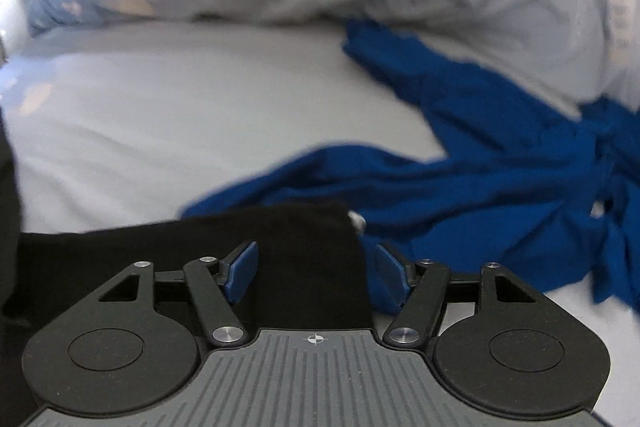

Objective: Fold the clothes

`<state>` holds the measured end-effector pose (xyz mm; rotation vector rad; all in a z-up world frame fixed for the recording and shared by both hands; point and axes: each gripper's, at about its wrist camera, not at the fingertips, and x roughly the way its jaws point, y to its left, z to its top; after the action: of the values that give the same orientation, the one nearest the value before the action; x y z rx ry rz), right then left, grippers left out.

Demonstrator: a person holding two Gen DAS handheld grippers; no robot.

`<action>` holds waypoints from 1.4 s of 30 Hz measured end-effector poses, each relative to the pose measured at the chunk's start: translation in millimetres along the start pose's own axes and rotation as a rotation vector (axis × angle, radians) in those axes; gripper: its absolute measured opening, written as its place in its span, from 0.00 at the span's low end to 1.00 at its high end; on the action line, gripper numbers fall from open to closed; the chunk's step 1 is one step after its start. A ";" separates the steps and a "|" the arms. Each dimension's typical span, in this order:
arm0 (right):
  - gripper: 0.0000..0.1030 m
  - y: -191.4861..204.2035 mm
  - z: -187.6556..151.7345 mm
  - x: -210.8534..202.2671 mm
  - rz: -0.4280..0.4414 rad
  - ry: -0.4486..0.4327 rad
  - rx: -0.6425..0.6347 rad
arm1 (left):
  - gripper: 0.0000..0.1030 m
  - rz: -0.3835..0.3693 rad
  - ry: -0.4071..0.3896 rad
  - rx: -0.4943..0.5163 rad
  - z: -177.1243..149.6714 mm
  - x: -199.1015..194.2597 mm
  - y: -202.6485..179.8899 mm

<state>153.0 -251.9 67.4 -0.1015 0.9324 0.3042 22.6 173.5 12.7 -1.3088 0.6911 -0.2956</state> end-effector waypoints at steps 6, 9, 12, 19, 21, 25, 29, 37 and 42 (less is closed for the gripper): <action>0.03 -7.4 -3.0 -24.8 0.001 -0.137 0.056 | 0.52 0.004 -0.023 -0.033 -8.1 -11.7 11.2; 0.03 -8.3 -5.3 -65.6 -0.016 -0.272 0.061 | 0.52 0.009 -0.038 -0.049 -14.9 -22.1 17.0; 0.03 -7.1 -7.1 -109.6 -0.081 -0.408 0.048 | 0.52 -0.012 -0.060 -0.038 -15.6 -24.9 10.6; 0.03 -1.0 -26.2 -193.6 -0.203 -0.567 0.110 | 0.52 -0.021 -0.051 -0.013 -23.7 -26.4 -2.4; 0.03 -8.8 -36.0 -206.4 -0.210 -0.548 0.162 | 0.52 -0.014 -0.035 -0.026 -25.2 -26.0 -1.4; 0.03 -9.5 -58.4 -235.8 -0.222 -0.592 0.236 | 0.52 -0.016 -0.043 -0.030 -24.2 -20.7 0.0; 0.03 -11.9 -69.4 -252.1 -0.251 -0.587 0.255 | 0.52 -0.009 -0.036 -0.043 -23.1 -15.6 2.2; 0.03 -96.6 -99.0 -172.8 -0.412 -0.318 0.399 | 0.52 0.015 0.006 -0.028 -26.6 1.1 1.3; 0.05 -112.6 -107.4 -114.2 -0.479 -0.093 0.401 | 0.56 0.045 0.081 -0.006 -31.5 10.8 -0.8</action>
<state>40.2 -406.8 90.2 0.0590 0.8318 -0.3197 11.6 142.6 7.2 -1.2904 0.7896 -0.3113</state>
